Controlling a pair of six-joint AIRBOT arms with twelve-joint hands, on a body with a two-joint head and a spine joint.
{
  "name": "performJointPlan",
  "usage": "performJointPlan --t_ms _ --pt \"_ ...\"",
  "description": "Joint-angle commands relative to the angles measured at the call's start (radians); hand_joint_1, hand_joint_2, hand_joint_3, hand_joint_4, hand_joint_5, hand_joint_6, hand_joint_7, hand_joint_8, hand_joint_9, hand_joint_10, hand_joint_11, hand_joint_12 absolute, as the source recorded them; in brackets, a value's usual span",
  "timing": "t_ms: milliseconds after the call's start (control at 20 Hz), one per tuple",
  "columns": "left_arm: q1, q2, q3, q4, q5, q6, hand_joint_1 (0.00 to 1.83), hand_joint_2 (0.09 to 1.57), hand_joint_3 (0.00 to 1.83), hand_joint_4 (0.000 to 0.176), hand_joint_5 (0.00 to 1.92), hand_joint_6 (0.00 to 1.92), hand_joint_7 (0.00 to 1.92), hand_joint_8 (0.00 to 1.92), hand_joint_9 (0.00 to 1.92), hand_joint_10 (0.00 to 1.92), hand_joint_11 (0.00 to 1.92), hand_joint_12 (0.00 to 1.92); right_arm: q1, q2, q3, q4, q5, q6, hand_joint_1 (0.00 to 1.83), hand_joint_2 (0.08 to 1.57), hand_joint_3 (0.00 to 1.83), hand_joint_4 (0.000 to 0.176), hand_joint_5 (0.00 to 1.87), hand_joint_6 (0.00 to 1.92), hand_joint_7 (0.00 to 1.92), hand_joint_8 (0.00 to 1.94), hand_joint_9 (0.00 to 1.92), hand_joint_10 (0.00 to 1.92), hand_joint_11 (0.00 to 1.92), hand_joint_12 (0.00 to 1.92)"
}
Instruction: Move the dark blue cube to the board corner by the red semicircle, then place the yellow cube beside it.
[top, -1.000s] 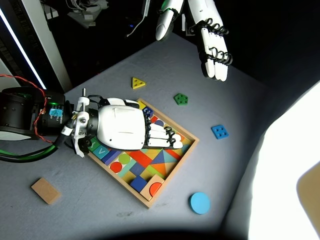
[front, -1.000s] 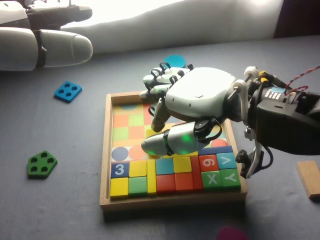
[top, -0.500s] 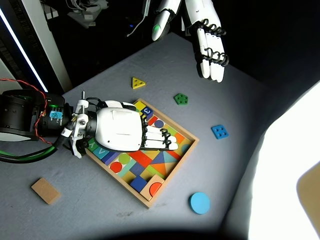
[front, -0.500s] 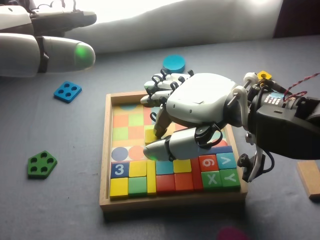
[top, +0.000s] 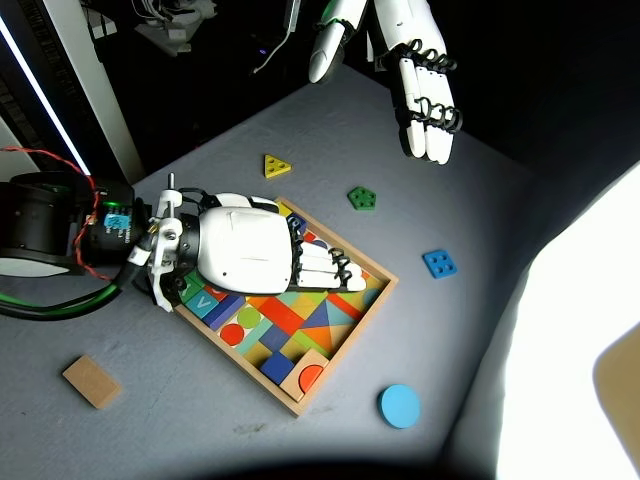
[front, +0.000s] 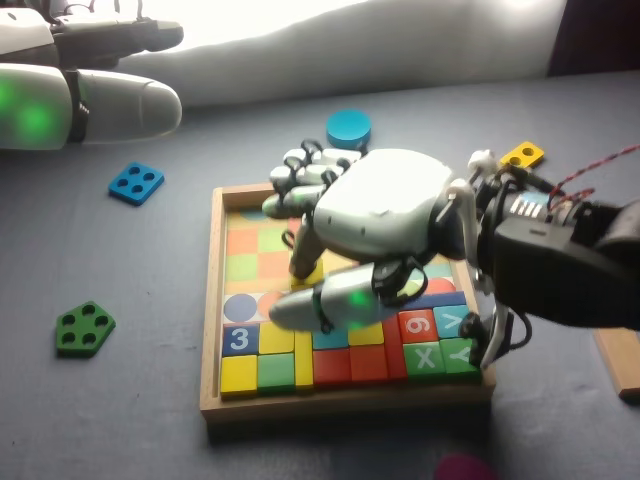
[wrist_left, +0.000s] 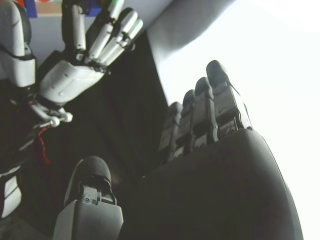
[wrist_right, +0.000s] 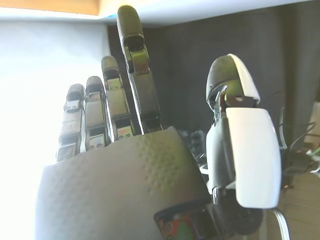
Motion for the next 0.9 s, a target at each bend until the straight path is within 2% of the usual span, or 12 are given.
performJointPlan --t_ms 0,50,400,850 --pt "-0.009 -0.006 0.007 -0.019 -0.043 0.001 0.00 1.19 0.00 0.031 0.02 0.00 0.01 0.00 0.01 0.00 0.00 0.28 0.005 0.006 -0.002 -0.004 0.105 -0.002 0.00 1.16 0.00 0.000 0.91 0.00 0.27 0.01 0.06 0.01 0.00 0.00" --pt "-0.009 -0.006 0.006 -0.019 -0.050 0.001 0.00 1.20 0.00 0.028 0.00 0.00 0.00 0.00 0.00 0.00 0.00 0.22 0.000 0.006 0.000 -0.004 0.105 -0.005 0.00 1.16 0.00 0.000 0.92 0.01 0.29 0.01 0.07 0.02 0.00 0.00" --pt "-0.011 -0.006 -0.007 -0.019 -0.113 0.000 0.00 1.20 0.00 0.023 0.01 0.00 0.00 0.00 0.00 0.00 0.00 0.26 -0.006 0.026 0.048 -0.004 0.102 -0.012 0.00 1.16 0.00 0.000 0.92 0.01 0.25 0.00 0.04 0.00 0.00 0.00" --pt "-0.012 -0.007 -0.015 -0.020 -0.137 -0.006 0.00 1.20 0.00 0.029 0.02 0.00 0.01 0.00 0.01 0.00 0.00 0.27 -0.033 0.051 0.141 -0.031 0.098 -0.006 0.00 1.15 0.00 0.000 0.91 0.00 0.25 0.00 0.04 0.00 0.00 0.00"
